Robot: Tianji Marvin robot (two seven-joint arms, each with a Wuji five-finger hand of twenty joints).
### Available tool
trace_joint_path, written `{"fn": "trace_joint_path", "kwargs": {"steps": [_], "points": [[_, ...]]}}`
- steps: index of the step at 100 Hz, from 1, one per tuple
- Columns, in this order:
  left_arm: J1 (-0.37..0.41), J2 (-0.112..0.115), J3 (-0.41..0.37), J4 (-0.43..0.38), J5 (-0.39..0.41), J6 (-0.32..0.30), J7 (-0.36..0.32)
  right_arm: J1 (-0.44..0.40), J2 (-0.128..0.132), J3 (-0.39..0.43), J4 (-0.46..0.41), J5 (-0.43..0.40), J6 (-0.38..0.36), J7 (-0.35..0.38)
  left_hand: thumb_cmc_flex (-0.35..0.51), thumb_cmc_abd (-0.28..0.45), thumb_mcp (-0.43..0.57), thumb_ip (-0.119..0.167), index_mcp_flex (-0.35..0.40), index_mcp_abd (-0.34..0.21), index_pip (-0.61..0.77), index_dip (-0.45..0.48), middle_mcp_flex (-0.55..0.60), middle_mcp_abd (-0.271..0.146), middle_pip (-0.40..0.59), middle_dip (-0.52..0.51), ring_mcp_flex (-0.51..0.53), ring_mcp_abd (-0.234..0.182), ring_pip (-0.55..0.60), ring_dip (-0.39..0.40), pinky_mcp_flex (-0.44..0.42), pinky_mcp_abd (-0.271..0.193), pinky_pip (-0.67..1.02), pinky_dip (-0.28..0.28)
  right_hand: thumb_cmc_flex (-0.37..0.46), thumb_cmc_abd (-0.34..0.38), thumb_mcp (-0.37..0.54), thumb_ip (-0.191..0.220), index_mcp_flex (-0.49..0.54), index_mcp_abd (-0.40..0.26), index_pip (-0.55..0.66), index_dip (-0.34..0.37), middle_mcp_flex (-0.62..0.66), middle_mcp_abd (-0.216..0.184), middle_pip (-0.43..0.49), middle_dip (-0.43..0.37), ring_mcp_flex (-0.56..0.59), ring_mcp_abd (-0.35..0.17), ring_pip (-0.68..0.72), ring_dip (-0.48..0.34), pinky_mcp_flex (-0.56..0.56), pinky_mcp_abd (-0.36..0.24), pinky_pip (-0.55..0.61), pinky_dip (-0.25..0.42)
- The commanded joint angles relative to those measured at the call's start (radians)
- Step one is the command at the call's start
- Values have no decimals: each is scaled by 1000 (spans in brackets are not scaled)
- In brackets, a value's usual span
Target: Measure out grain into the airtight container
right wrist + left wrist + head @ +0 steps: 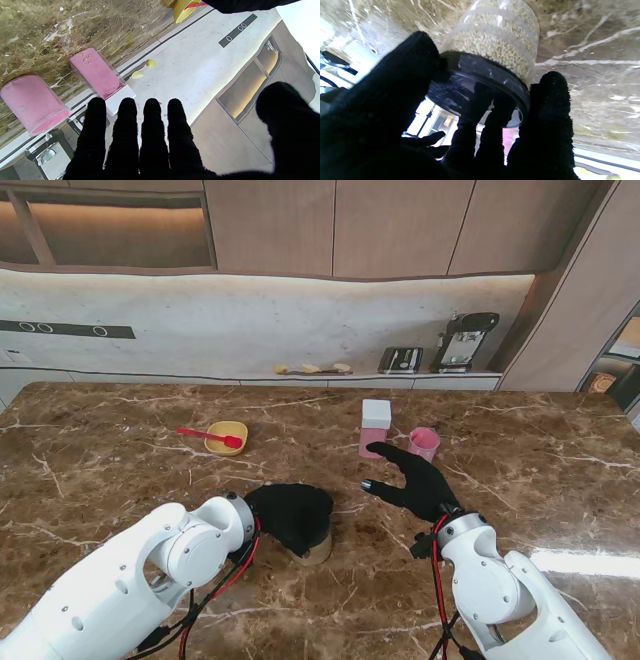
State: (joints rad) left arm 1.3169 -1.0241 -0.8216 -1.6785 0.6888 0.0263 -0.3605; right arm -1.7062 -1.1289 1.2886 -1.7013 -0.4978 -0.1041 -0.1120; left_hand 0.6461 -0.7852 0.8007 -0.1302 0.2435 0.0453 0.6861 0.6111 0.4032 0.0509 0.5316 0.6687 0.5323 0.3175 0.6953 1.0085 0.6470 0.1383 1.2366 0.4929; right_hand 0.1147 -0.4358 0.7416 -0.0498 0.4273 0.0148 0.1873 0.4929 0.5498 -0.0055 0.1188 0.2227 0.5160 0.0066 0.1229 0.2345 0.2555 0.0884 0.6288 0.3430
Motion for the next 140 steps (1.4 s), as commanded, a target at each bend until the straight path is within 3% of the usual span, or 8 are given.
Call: {"fn": "trace_joint_path", "kwargs": {"steps": [1, 36, 79, 91, 107, 130, 133, 140], "points": [[-4, -8, 13, -2, 8, -6, -11, -7, -3, 2, 5, 7, 0, 12, 69, 157, 138, 33, 97, -35, 169, 51, 30, -20, 43, 5, 3, -79, 47, 1, -41, -53, 46, -8, 2, 6, -14, 28, -2, -19, 13, -8, 5, -6, 1, 14, 14, 2, 4, 24, -5, -4, 16, 25], [-35, -9, 55, 16, 17, -37, 2, -5, -3, 2, 10, 8, -6, 13, -46, 135, 3, 29, 68, -12, 51, -51, -24, -28, -34, -73, -78, -106, -79, -112, -189, -3, -35, 7, 2, 6, -15, 28, -3, -19, 13, -9, 6, -7, 1, 14, 14, 1, 4, 24, -5, -4, 15, 26], [-6, -15, 4, 36, -35, -97, 29, -6, -2, 3, 10, 4, -6, 12, -113, 251, -540, 51, -86, 47, -313, -324, -202, -48, -269, -316, -310, -181, -473, -511, -603, 88, -481, -104, 1, 0, -13, 28, -5, -18, 12, -10, 2, -6, -1, 13, 12, 2, 3, 24, -7, -5, 13, 25], [39, -17, -56, 21, -52, -118, 46, -4, -1, 2, 6, -6, -5, 13, -89, 296, -660, 66, -98, 63, -434, -368, -225, -51, -339, -332, -361, -204, -519, -554, -683, 10, -581, -157, 8, -19, -10, 28, -6, -17, 12, -10, 1, -7, -1, 12, 11, -4, 2, 23, -9, -8, 11, 24], [128, -16, -173, -12, -88, -156, 52, 0, 7, -6, -16, -39, 10, 38, -53, 287, -702, 74, -93, 122, -484, -372, -231, -7, -362, -330, -375, -248, -552, -602, -666, -220, -596, -169, 21, -60, -3, 24, -12, -13, 10, -10, -5, -8, -4, 11, 11, -2, 1, 22, -7, -21, 7, 23], [265, -8, -310, -47, -134, -179, 22, 6, 28, -31, -75, -118, 44, 115, -2, 227, -684, 74, -93, 128, -503, -394, -230, -7, -373, -360, -377, -286, -554, -638, -661, -253, -553, -148, 56, -136, 6, 16, -31, 10, 6, -8, -15, -6, -2, 11, 14, 6, 6, 24, 3, -14, 16, 30], [277, -7, -318, -47, -133, -182, 20, 7, 32, -36, -85, -130, 50, 130, -70, 183, -519, 50, -91, 128, -516, -428, -231, -9, -375, -383, -384, -289, -541, -663, -663, -254, -551, -153, 62, -148, 7, 15, -36, 14, 5, -8, -18, -2, -2, 12, 17, 8, 9, 26, 11, -15, 23, 34], [300, -7, -328, -41, -136, -183, 22, 9, 43, -47, -109, -164, 67, 177, -80, 156, -449, 42, -94, 128, -549, -437, -237, -12, -394, -385, -395, -297, -546, -662, -661, -261, -574, -165, 66, -174, 14, 11, -54, 29, 2, -3, -35, 2, 3, 19, 15, 17, 18, 37, 20, -17, 53, 56]]}}
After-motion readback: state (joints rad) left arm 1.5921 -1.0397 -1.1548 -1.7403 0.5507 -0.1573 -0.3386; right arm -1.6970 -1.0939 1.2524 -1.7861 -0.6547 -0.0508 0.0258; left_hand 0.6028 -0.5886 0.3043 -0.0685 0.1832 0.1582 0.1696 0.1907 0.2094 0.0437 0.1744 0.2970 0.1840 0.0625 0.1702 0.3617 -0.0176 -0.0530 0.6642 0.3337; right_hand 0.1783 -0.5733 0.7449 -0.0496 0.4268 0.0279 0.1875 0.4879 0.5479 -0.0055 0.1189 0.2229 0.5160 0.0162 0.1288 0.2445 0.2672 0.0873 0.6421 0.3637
